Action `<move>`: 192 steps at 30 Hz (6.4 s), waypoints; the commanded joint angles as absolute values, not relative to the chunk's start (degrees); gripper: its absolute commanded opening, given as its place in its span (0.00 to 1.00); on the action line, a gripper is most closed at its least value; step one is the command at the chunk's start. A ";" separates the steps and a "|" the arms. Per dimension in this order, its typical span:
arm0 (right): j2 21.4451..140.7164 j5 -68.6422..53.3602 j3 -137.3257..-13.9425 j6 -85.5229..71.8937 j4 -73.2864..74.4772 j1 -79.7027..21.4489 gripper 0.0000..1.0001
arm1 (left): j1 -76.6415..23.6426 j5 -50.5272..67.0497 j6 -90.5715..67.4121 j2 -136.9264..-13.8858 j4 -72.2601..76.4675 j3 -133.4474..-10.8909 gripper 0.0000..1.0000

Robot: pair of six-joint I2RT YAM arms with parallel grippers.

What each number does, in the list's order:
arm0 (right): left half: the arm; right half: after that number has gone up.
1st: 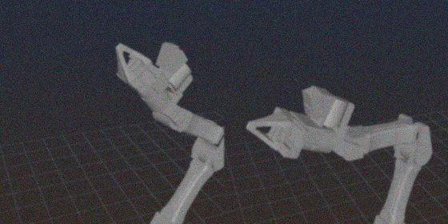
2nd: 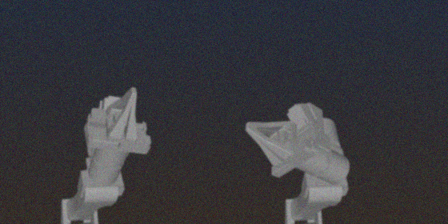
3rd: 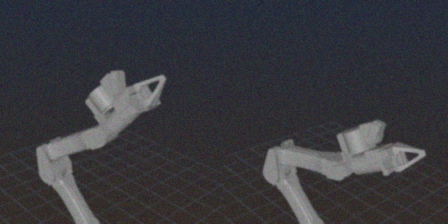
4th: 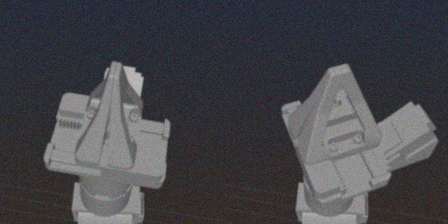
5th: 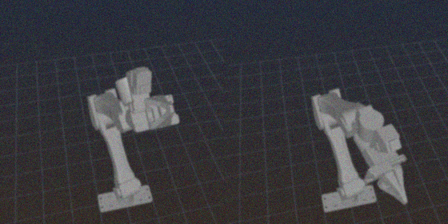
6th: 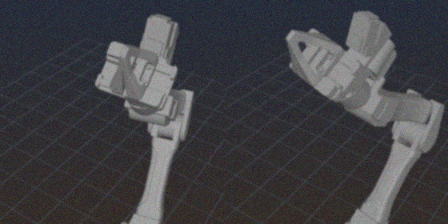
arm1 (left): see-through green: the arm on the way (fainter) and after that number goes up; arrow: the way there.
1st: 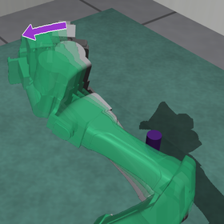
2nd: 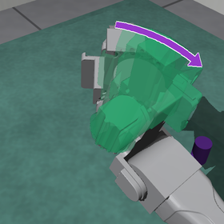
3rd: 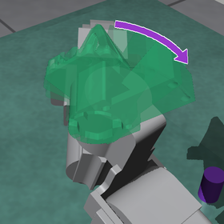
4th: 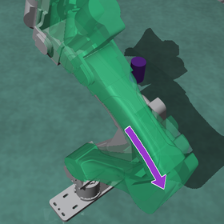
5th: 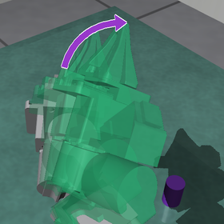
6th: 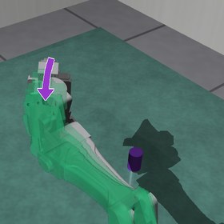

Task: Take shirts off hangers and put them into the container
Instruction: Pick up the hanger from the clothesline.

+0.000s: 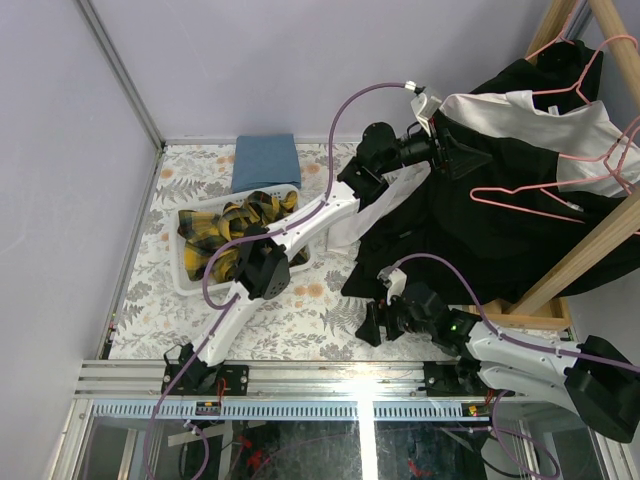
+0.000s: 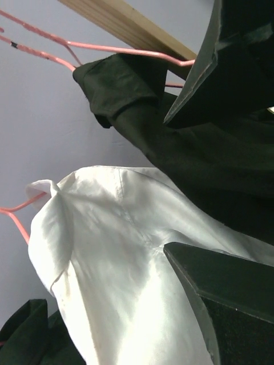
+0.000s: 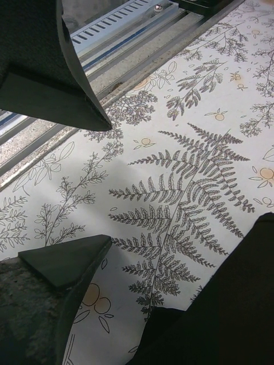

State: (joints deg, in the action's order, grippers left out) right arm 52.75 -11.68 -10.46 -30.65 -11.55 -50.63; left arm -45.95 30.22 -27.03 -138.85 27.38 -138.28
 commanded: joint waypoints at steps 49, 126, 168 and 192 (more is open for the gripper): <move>57.67 -11.84 -12.76 -31.46 -9.84 -50.87 0.81 | -50.46 29.87 -18.67 -121.02 29.18 -129.20 0.00; 60.20 -11.33 -13.89 -31.58 -9.15 -50.85 0.81 | -50.68 28.33 -8.37 -116.95 2.99 -123.87 0.02; 61.87 -11.25 -14.63 -31.59 -8.61 -50.86 0.81 | -50.36 30.14 -16.00 -117.60 27.83 -127.01 0.00; 54.84 -12.53 -15.10 -31.11 -5.93 -50.89 0.81 | -49.84 12.05 -5.40 -83.02 39.86 -76.71 0.00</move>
State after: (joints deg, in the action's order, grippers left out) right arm 57.45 -11.73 -14.44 -31.48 -9.21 -50.63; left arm -50.13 17.04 -8.23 -88.42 29.26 -79.92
